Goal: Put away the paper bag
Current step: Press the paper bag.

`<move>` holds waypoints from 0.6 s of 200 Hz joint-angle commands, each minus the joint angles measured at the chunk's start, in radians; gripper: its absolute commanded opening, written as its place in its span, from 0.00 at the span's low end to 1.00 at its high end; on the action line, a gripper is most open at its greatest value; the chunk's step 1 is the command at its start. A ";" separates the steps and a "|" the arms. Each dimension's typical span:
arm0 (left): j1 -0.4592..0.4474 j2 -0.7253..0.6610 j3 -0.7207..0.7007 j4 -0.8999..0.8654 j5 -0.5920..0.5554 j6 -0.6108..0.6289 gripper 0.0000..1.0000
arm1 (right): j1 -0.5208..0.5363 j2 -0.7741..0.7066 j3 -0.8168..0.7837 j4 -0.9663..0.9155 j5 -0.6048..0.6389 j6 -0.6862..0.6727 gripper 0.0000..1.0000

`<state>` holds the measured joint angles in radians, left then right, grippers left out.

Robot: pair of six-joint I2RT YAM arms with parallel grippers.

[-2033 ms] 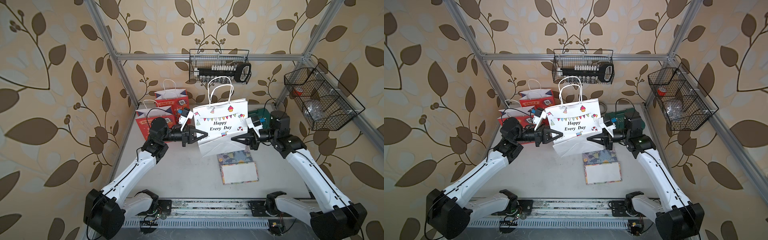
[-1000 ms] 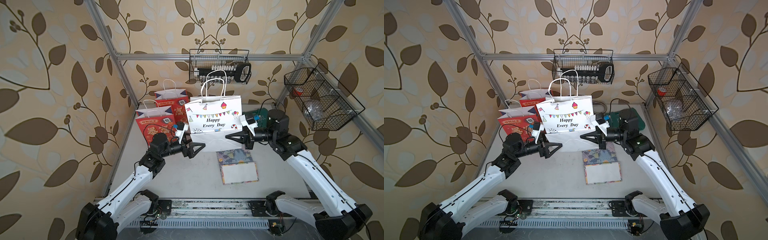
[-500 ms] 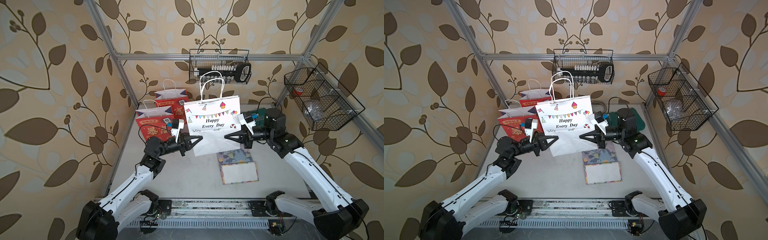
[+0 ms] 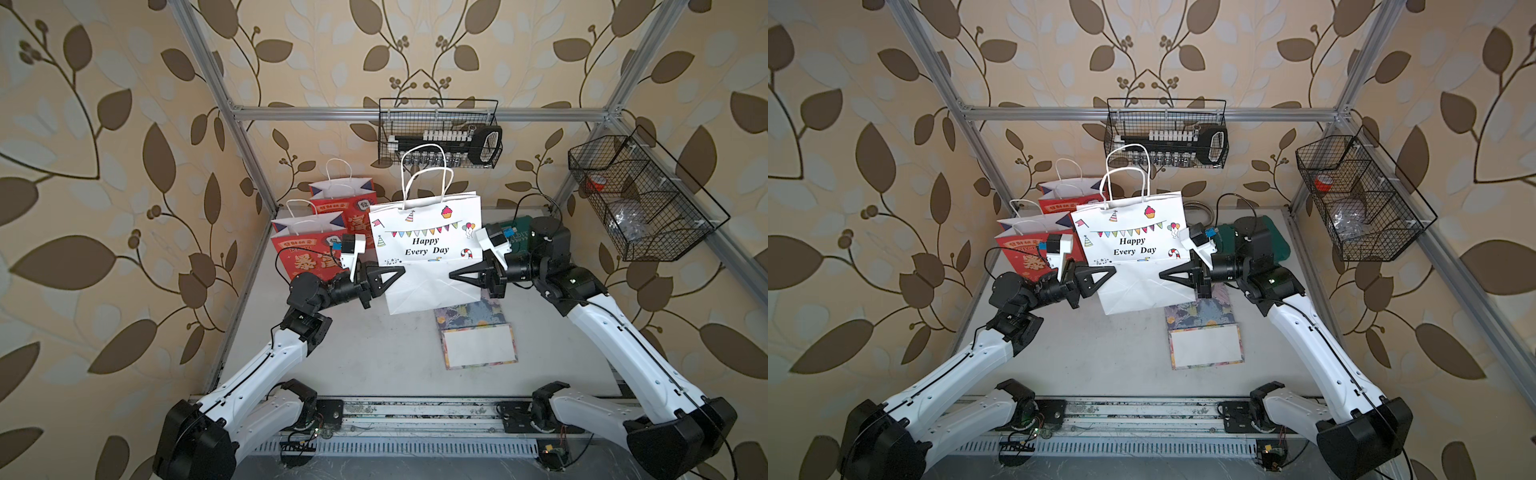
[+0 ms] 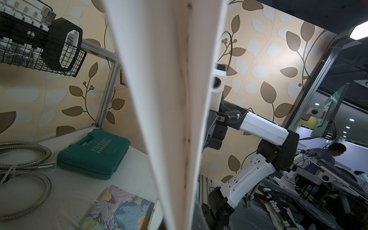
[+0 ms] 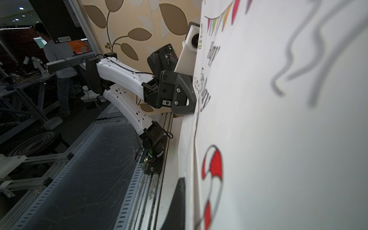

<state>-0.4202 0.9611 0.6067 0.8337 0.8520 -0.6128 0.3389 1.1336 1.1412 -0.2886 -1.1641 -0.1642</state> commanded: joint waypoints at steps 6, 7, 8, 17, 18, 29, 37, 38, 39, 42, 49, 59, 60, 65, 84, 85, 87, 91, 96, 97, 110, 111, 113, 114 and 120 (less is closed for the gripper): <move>-0.006 -0.020 0.061 0.029 -0.030 -0.004 0.34 | -0.003 -0.006 0.018 -0.039 -0.039 -0.006 0.00; -0.006 -0.020 0.062 0.027 -0.031 -0.005 0.36 | -0.003 -0.006 0.018 -0.039 -0.039 -0.007 0.00; -0.006 -0.021 0.063 0.025 -0.032 -0.005 0.38 | -0.004 -0.006 0.018 -0.041 -0.041 -0.007 0.00; -0.006 -0.022 0.071 0.023 -0.031 -0.002 0.44 | -0.007 -0.007 0.017 -0.048 -0.041 -0.011 0.00; -0.006 -0.021 0.072 0.024 -0.030 -0.002 0.45 | -0.007 -0.007 0.017 -0.049 -0.041 -0.011 0.00; -0.006 -0.021 0.082 0.024 -0.026 -0.002 0.43 | -0.009 -0.009 0.013 -0.052 -0.045 -0.011 0.00; -0.006 -0.018 0.086 0.030 -0.017 0.000 0.35 | -0.009 -0.009 0.011 -0.053 -0.046 -0.012 0.00; -0.006 -0.018 0.087 0.032 -0.016 0.000 0.34 | -0.009 -0.009 0.012 -0.053 -0.047 -0.011 0.00; -0.006 -0.017 0.088 0.033 -0.014 -0.001 0.32 | -0.009 -0.009 0.012 -0.053 -0.047 -0.012 0.00; -0.006 -0.016 0.089 0.038 -0.011 -0.002 0.28 | -0.009 -0.010 0.010 -0.053 -0.047 -0.012 0.00; -0.006 -0.013 0.091 0.045 -0.007 -0.004 0.17 | -0.010 -0.009 0.010 -0.055 -0.050 -0.012 0.00; -0.006 -0.012 0.092 0.054 -0.006 -0.005 0.03 | -0.011 -0.009 0.011 -0.057 -0.050 -0.013 0.00; -0.006 -0.012 0.093 0.054 -0.006 -0.005 0.02 | -0.011 -0.009 0.010 -0.057 -0.051 -0.012 0.00; -0.006 -0.011 0.093 0.059 -0.006 -0.006 0.00 | -0.011 -0.009 0.010 -0.059 -0.051 -0.013 0.00; -0.006 -0.013 0.097 0.061 -0.018 -0.011 0.00 | -0.014 -0.011 0.009 -0.068 -0.057 -0.017 0.00; -0.006 -0.013 0.099 0.061 -0.019 -0.011 0.00 | -0.015 -0.011 0.009 -0.068 -0.058 -0.018 0.00; -0.006 -0.014 0.101 0.060 -0.021 -0.011 0.00 | -0.016 -0.011 0.009 -0.070 -0.059 -0.019 0.00; -0.006 -0.015 0.104 0.055 -0.026 -0.010 0.06 | -0.016 -0.011 0.009 -0.071 -0.061 -0.020 0.00; -0.006 -0.017 0.109 0.045 -0.038 -0.010 0.24 | -0.018 -0.012 0.011 -0.075 -0.062 -0.021 0.00; -0.006 -0.017 0.109 0.043 -0.041 -0.010 0.29 | -0.018 -0.012 0.010 -0.076 -0.063 -0.022 0.00; -0.006 -0.024 0.121 0.031 -0.056 -0.004 0.49 | -0.021 -0.014 0.009 -0.087 -0.067 -0.030 0.00; -0.006 -0.024 0.122 0.031 -0.056 -0.002 0.50 | -0.021 -0.013 0.010 -0.089 -0.066 -0.031 0.00; -0.006 -0.025 0.122 0.031 -0.057 -0.002 0.51 | -0.022 -0.014 0.010 -0.091 -0.067 -0.032 0.00; -0.006 -0.025 0.124 0.030 -0.057 -0.002 0.51 | -0.022 -0.014 0.010 -0.092 -0.067 -0.032 0.00; -0.006 -0.027 0.131 0.027 -0.060 0.000 0.51 | -0.023 -0.014 0.010 -0.097 -0.069 -0.035 0.00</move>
<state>-0.4202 0.9611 0.6731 0.8299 0.8242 -0.6155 0.3241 1.1328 1.1412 -0.3450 -1.2018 -0.1761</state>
